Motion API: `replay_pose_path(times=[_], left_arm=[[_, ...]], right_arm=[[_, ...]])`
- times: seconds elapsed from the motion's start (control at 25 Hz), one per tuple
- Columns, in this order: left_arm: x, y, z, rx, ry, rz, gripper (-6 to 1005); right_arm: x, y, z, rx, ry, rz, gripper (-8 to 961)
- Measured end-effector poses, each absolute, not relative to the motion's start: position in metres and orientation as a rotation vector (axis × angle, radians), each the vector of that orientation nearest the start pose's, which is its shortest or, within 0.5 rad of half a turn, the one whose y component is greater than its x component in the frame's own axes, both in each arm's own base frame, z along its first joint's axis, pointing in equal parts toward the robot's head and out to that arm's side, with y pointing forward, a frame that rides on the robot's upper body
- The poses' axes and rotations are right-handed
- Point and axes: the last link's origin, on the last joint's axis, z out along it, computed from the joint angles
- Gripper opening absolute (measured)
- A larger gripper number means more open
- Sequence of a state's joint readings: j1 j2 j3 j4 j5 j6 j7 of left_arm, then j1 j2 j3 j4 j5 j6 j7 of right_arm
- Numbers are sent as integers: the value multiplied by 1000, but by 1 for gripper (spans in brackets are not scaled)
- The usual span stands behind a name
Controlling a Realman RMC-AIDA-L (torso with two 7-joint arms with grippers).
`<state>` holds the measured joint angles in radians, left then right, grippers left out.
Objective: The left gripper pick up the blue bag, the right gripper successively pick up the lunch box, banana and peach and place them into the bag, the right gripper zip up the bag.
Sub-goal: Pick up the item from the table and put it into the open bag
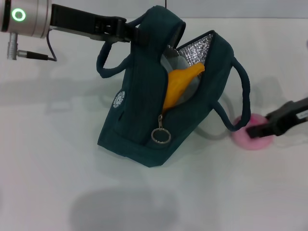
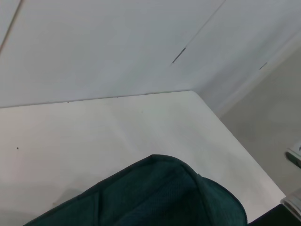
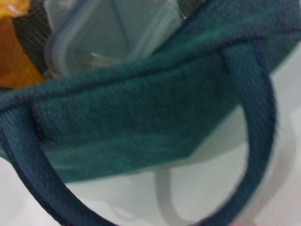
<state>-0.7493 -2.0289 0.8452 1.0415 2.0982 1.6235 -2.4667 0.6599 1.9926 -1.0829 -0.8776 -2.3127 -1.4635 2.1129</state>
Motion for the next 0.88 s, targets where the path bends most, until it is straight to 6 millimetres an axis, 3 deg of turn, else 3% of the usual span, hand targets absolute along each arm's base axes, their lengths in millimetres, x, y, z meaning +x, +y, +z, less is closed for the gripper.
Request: replay_pose_path(times=[0.2,0.32,0.48,0.6,0.76,0.88], left_arm=[[-148,392,53,-2665,-1353,-520,50],[-143,391,54,-2682,-1356,-543,50],[-135,391,55,-2704,-1360,-572,50],[-130,393,56,-2710,-1355,-574,50],[-126,396,55,-2721,-1358,-573,50],[-122,398,51,-2734,-1365,-569,50]], right_arm=[[267,367,38,-2657,1123,-29,307],[280,360,66,-2579,1165,145,290],[260,346,99,-2579,977,556,260],[240,337,106,-2584,750,804,232],[217,331,94,-2620,512,1032,205],[208,334,79,-2669,477,1084,181]])
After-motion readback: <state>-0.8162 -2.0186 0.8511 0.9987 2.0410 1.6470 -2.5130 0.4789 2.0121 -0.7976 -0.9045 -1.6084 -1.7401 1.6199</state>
